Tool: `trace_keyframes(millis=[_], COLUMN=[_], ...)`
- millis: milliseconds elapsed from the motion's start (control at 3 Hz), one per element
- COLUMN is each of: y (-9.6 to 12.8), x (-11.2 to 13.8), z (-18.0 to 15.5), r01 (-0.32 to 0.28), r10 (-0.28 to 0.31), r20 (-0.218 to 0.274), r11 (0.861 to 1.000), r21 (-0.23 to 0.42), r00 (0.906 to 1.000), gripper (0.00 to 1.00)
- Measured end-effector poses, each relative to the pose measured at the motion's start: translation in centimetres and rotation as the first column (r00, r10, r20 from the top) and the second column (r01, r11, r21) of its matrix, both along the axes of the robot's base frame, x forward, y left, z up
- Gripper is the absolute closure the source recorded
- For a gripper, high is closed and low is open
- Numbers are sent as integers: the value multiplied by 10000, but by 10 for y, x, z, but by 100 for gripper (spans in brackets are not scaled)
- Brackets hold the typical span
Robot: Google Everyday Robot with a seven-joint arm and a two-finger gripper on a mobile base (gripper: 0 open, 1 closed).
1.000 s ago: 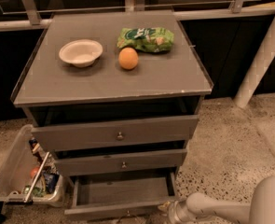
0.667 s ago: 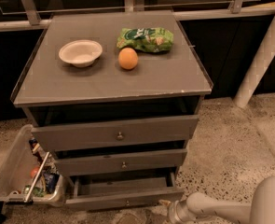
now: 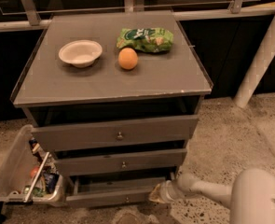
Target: Close bottom drawer
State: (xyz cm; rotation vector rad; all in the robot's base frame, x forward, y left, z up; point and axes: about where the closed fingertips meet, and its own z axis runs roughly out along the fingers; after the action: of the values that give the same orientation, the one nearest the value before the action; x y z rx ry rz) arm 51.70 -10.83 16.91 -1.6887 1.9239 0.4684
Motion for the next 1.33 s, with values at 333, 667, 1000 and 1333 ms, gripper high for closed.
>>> trace_keyframes(millis=[333,667,1000,1333], y=[0,-4,-4,-4], x=[-1,15,15,15], z=[0,-7,-7,-7], r01=[0,256,254,254], r10=[0,-255,-253,-253], r20=[0,146,144,143], r11=[10000,9997,9997,9997], r21=[0,-64,-63,-63], r00=[10000,9996,9996,9996], gripper=[88,86,63,40])
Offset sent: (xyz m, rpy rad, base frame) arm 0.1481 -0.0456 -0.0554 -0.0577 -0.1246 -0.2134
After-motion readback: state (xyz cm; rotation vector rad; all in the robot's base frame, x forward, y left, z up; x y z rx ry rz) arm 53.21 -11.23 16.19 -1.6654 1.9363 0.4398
